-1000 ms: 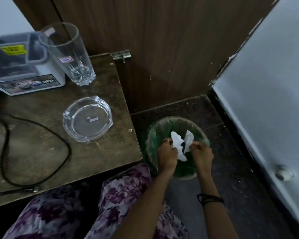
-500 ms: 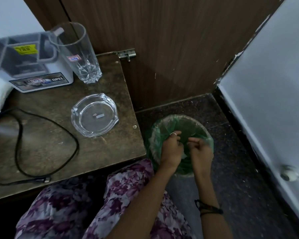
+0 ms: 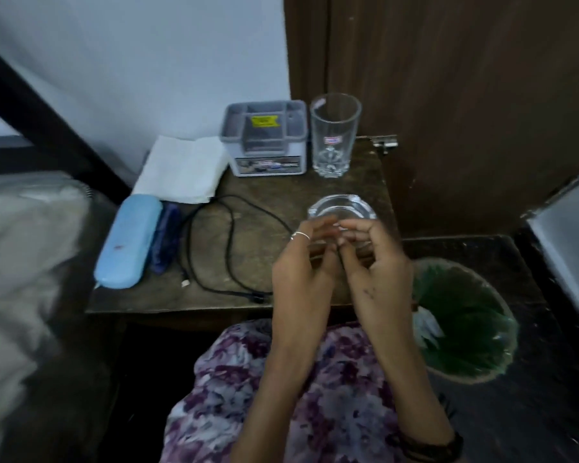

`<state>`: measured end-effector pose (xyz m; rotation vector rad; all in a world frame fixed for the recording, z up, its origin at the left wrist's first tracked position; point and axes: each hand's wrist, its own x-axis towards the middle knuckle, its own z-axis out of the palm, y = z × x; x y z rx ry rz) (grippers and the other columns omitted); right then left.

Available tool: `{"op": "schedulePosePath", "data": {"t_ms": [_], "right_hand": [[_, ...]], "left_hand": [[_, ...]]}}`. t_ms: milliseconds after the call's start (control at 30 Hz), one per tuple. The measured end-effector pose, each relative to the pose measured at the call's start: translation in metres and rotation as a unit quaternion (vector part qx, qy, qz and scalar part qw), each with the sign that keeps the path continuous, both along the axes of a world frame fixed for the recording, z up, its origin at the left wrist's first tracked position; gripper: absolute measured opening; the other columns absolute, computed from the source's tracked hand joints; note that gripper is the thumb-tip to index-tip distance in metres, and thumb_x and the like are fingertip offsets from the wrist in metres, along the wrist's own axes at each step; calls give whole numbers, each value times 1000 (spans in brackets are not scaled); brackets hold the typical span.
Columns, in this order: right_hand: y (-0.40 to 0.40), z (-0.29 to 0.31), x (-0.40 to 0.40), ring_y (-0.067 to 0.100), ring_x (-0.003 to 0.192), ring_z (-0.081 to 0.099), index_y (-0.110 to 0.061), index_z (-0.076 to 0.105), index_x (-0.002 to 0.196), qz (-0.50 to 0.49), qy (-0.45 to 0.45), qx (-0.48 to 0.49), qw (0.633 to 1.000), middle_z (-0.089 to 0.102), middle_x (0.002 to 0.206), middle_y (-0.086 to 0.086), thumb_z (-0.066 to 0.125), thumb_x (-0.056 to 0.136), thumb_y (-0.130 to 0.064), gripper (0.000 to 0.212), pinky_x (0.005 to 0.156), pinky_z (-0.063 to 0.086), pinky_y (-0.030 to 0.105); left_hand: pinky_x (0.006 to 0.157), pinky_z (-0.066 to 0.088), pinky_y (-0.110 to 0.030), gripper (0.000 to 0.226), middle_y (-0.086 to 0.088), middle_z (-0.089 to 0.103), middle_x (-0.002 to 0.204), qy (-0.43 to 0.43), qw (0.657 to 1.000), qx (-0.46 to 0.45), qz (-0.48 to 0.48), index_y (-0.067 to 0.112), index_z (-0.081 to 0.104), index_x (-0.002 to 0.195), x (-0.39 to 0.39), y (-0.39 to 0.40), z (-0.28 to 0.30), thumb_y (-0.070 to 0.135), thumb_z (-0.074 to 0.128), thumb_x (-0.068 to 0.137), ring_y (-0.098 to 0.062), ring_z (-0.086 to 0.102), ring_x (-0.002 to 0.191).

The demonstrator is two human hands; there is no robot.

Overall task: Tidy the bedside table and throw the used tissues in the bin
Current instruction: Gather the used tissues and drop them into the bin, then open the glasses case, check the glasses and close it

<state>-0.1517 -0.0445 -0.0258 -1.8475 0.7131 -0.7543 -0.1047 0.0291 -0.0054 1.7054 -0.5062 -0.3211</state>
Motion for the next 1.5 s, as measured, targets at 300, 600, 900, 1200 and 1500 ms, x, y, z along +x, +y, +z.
{"op": "schedulePosePath", "data": {"t_ms": [300,600,900,1200,1500], "right_hand": [[58,-8,134,24,90,61,-13,64,102,308,64,-246,917,65,98,5,58,83,-6,21,79,50,40],[77,2,248,22,117,46,-19,49,130,458,147,-543,688,57,127,0,53,89,-12,41,87,36,34],[106,0,281,22,117,42,-19,42,135,539,140,-655,511,51,134,-1,57,86,-15,52,87,36,34],[73,49,253,24,111,42,-20,47,132,484,101,-624,605,57,123,1,63,81,-28,54,81,25,29],[1,64,132,20,101,42,-18,50,131,410,172,-551,706,60,118,1,73,75,-38,64,79,32,33]], "left_hand": [[99,36,-21,32,-4,61,118,-186,939,219,190,12,58,118,102,114,-34,6,56,87,-15,50,119],[114,27,-47,46,-10,42,145,-190,902,279,270,8,51,127,134,168,-62,12,64,84,-25,23,142],[109,36,-45,56,-3,36,149,-148,914,276,258,16,44,135,136,182,-77,20,66,84,-20,28,139],[100,33,-7,54,-1,43,140,-163,948,116,247,22,52,128,142,181,-45,9,71,79,-3,39,127],[92,40,-10,57,9,51,120,-143,987,14,73,28,49,122,114,131,-28,29,73,70,1,48,115]]}}
